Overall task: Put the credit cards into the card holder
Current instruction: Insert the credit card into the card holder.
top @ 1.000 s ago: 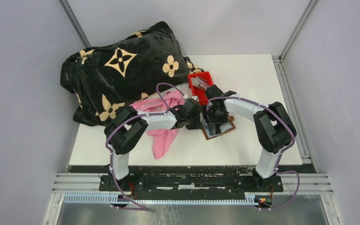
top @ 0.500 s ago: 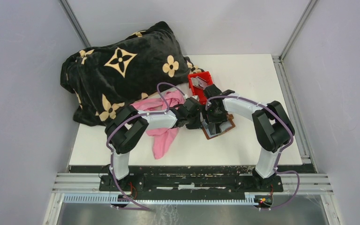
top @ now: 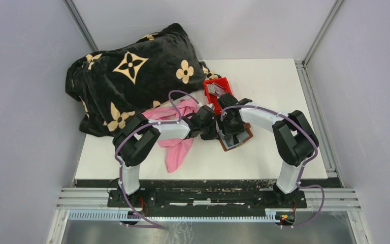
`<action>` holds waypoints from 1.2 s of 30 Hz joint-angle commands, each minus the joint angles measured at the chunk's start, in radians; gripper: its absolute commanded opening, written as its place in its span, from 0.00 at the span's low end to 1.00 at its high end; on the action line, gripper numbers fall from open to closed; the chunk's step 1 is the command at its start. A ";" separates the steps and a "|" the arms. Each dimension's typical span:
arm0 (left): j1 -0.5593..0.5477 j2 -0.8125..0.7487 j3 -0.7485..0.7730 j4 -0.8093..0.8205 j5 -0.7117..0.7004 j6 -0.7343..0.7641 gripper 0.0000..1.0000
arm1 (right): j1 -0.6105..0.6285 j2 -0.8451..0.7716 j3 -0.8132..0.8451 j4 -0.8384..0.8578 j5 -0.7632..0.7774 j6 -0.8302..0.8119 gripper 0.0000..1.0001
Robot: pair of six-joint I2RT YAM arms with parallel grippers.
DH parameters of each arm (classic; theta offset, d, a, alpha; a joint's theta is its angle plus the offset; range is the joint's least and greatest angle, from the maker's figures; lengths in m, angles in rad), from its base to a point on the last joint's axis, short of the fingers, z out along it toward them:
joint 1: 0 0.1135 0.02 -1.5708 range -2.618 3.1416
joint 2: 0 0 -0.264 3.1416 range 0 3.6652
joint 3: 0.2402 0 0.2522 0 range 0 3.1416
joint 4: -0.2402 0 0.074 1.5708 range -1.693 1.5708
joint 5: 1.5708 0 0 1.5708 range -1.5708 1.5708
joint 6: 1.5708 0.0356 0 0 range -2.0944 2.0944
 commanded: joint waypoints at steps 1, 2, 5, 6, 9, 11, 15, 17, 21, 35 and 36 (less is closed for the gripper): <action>0.015 0.079 -0.064 -0.141 -0.079 0.018 0.06 | 0.041 -0.003 0.011 0.082 -0.026 0.000 0.62; 0.018 0.079 -0.064 -0.141 -0.079 0.019 0.06 | 0.044 -0.003 0.013 0.080 -0.026 0.000 0.61; 0.025 0.073 -0.065 -0.138 -0.079 0.018 0.06 | 0.050 -0.005 0.019 0.078 -0.024 0.006 0.60; 0.026 0.072 -0.066 -0.138 -0.079 0.018 0.06 | 0.052 -0.005 0.021 0.077 -0.025 0.007 0.59; 0.035 0.066 -0.071 -0.134 -0.079 0.018 0.06 | 0.061 -0.002 0.032 0.070 -0.027 0.016 0.59; 0.040 0.060 -0.077 -0.130 -0.081 0.017 0.06 | 0.064 0.001 0.041 0.062 -0.025 0.019 0.60; 0.052 0.037 -0.095 -0.122 -0.085 0.013 0.07 | 0.067 -0.005 0.057 0.041 -0.006 0.026 0.67; 0.056 0.025 -0.106 -0.118 -0.092 0.011 0.10 | 0.067 -0.010 0.069 0.033 0.007 0.025 0.69; 0.059 0.002 -0.120 -0.113 -0.098 0.005 0.15 | 0.066 -0.021 0.090 0.019 0.018 0.019 0.72; 0.061 -0.052 -0.170 -0.099 -0.102 -0.012 0.20 | 0.067 -0.051 0.100 -0.006 0.030 0.018 0.79; 0.060 -0.058 -0.172 -0.099 -0.104 -0.012 0.21 | 0.065 -0.049 0.099 -0.005 0.031 0.017 0.80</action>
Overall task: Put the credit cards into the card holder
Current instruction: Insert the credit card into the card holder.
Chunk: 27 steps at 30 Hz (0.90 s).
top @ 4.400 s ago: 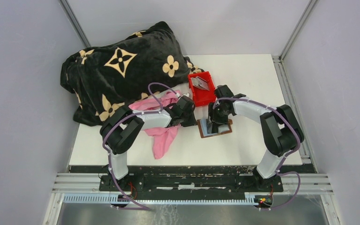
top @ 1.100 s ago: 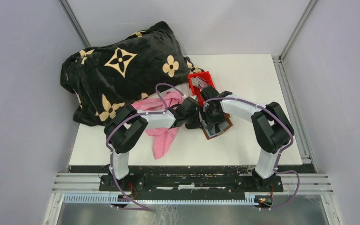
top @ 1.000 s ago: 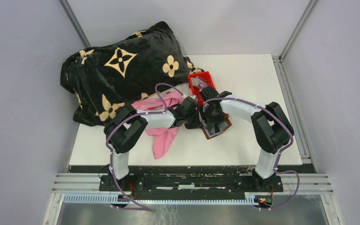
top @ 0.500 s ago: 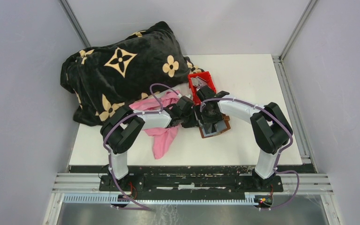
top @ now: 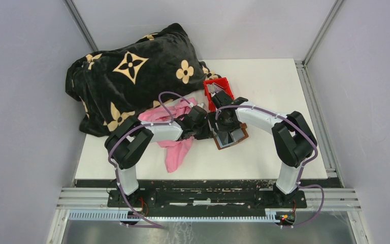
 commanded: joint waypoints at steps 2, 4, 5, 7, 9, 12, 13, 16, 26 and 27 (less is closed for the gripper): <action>0.005 0.014 -0.061 -0.161 -0.081 -0.003 0.21 | 0.005 -0.046 0.032 -0.011 0.005 -0.004 0.80; 0.005 0.006 -0.064 -0.160 -0.085 -0.006 0.22 | 0.002 -0.048 0.034 -0.011 0.005 -0.007 0.81; 0.005 0.002 -0.067 -0.157 -0.084 -0.009 0.23 | 0.002 -0.048 0.038 -0.013 0.006 -0.009 0.81; 0.007 -0.003 -0.070 -0.153 -0.087 -0.014 0.23 | 0.000 -0.049 0.044 -0.017 0.009 -0.013 0.81; 0.007 -0.010 -0.075 -0.148 -0.089 -0.017 0.25 | -0.003 -0.054 0.048 -0.018 0.013 -0.014 0.81; 0.008 -0.024 -0.079 -0.147 -0.098 -0.024 0.27 | -0.004 -0.065 0.058 -0.021 0.018 -0.017 0.82; 0.009 -0.030 -0.081 -0.145 -0.100 -0.026 0.28 | -0.004 -0.069 0.061 -0.024 0.020 -0.018 0.82; 0.010 -0.045 -0.090 -0.138 -0.096 -0.035 0.30 | -0.003 -0.091 0.068 -0.025 0.041 -0.020 0.83; 0.006 -0.069 -0.196 -0.040 -0.030 -0.113 0.33 | -0.004 -0.171 0.028 -0.066 0.209 -0.055 0.84; 0.002 -0.068 -0.206 -0.030 -0.026 -0.120 0.33 | -0.004 -0.175 0.019 -0.068 0.231 -0.059 0.84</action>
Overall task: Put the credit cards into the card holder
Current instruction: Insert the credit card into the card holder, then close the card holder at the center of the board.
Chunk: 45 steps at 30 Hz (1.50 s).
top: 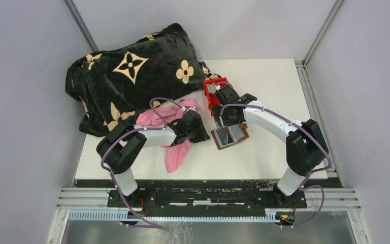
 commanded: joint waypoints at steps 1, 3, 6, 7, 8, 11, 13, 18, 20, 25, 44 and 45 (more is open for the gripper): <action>-0.009 0.026 -0.086 -0.079 0.004 -0.046 0.33 | -0.001 -0.056 -0.012 -0.018 0.140 -0.037 0.84; -0.021 0.030 -0.093 -0.072 0.006 -0.053 0.33 | -0.001 -0.055 -0.019 -0.022 0.179 -0.044 0.84; -0.043 0.044 -0.095 -0.064 0.010 -0.063 0.33 | -0.001 -0.039 -0.023 -0.028 0.241 -0.056 0.84; -0.049 0.047 -0.095 -0.061 0.011 -0.067 0.33 | -0.001 -0.031 -0.022 -0.029 0.255 -0.059 0.84; -0.055 0.050 -0.097 -0.058 0.013 -0.071 0.33 | -0.002 -0.023 -0.023 -0.030 0.264 -0.061 0.84; -0.067 0.057 -0.103 -0.052 0.019 -0.078 0.34 | -0.002 0.003 -0.019 -0.030 0.288 -0.059 0.84; -0.070 0.060 -0.105 -0.052 0.020 -0.077 0.34 | -0.002 0.018 -0.020 -0.026 0.302 -0.058 0.84; -0.070 0.058 -0.118 -0.047 0.023 -0.077 0.34 | -0.002 0.052 -0.018 -0.024 0.311 -0.058 0.84; -0.071 0.055 -0.125 -0.043 0.026 -0.078 0.34 | -0.002 0.061 -0.021 -0.020 0.315 -0.057 0.83; -0.071 0.053 -0.131 -0.037 0.026 -0.077 0.34 | -0.002 0.069 -0.027 -0.020 0.349 -0.052 0.81; -0.070 0.062 -0.130 -0.006 0.030 -0.074 0.34 | -0.017 0.077 -0.052 -0.033 0.407 -0.042 0.55; -0.071 0.061 -0.132 -0.006 0.028 -0.072 0.34 | -0.020 0.077 -0.053 -0.033 0.406 -0.041 0.55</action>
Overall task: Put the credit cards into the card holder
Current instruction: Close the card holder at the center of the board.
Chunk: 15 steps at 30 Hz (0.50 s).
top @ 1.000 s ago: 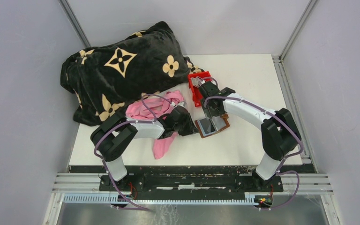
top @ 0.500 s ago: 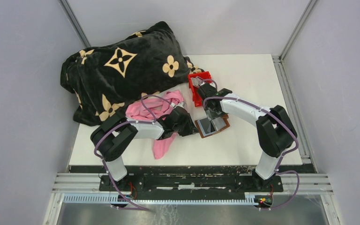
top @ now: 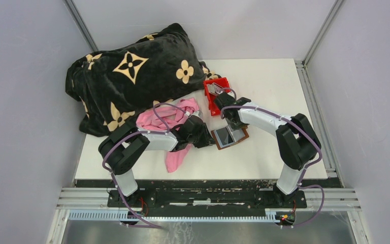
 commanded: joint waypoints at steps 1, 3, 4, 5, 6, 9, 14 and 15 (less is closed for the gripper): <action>-0.010 0.056 -0.059 -0.159 -0.027 0.013 0.34 | -0.014 0.002 -0.002 0.003 0.039 0.009 0.54; -0.010 0.049 -0.067 -0.158 -0.035 0.015 0.35 | -0.018 0.000 -0.003 0.007 0.043 0.008 0.52; -0.010 0.045 -0.070 -0.157 -0.041 0.016 0.35 | -0.020 0.000 -0.001 0.008 0.043 0.006 0.50; -0.010 0.041 -0.073 -0.159 -0.048 0.017 0.35 | -0.022 0.000 0.000 0.009 0.043 0.005 0.49; -0.010 0.036 -0.077 -0.161 -0.056 0.019 0.36 | -0.025 0.001 0.002 0.011 0.042 0.005 0.47; -0.008 0.010 -0.093 -0.162 -0.083 0.019 0.37 | -0.034 -0.002 0.004 0.017 0.028 0.003 0.39; -0.003 -0.027 -0.111 -0.164 -0.118 0.022 0.38 | -0.043 0.002 0.005 0.020 0.004 0.003 0.27; -0.002 -0.030 -0.114 -0.162 -0.122 0.023 0.38 | -0.048 0.001 0.004 0.021 -0.001 0.004 0.23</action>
